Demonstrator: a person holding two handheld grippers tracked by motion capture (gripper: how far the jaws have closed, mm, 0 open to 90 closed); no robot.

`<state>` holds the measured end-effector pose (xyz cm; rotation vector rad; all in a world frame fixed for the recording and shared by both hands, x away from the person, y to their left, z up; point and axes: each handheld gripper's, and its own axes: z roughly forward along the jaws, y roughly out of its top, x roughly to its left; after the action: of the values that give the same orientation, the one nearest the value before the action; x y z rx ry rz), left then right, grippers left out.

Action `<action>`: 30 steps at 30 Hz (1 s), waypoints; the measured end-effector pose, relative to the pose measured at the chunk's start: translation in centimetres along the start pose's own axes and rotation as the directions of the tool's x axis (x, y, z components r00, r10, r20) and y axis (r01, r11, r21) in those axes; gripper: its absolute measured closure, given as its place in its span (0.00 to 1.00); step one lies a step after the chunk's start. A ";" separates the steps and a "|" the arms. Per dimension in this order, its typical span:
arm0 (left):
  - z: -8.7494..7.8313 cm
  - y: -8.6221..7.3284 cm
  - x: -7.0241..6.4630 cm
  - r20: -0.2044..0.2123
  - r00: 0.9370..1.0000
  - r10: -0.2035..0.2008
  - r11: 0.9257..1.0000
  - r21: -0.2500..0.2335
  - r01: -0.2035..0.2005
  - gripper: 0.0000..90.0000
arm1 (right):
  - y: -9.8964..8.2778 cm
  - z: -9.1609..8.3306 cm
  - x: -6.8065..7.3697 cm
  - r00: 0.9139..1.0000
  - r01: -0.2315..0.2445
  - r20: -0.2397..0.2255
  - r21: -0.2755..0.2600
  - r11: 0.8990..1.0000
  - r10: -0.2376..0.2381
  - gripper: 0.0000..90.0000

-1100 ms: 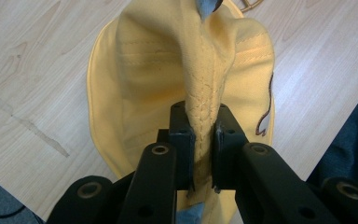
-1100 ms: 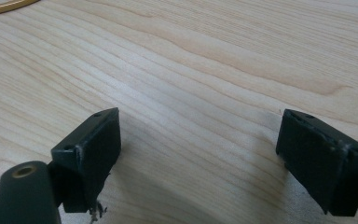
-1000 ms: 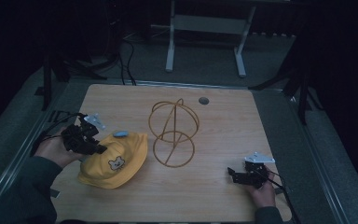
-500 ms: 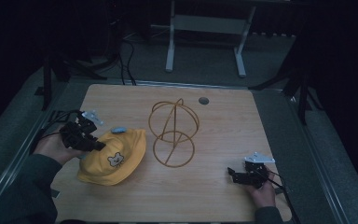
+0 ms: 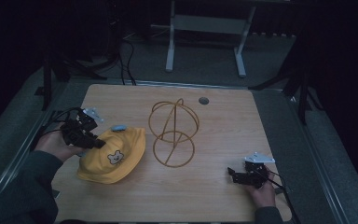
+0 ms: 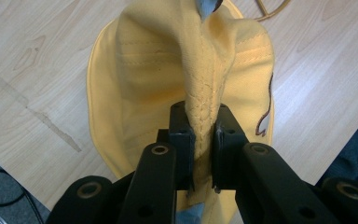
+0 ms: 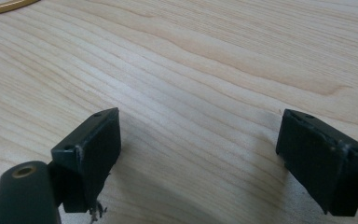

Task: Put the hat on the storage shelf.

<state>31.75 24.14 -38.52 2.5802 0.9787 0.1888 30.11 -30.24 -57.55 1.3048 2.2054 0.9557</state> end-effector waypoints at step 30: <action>-1.1 1.2 1.0 -0.013 1.000 -0.007 1.000 0.011 0.007 0.90 | 0.0 0.0 0.0 1.000 -0.001 0.000 -0.003 1.000 0.001 0.15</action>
<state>32.92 24.30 -37.03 2.5887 0.9958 0.1995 30.11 -30.23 -57.57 1.3053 2.2031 0.9591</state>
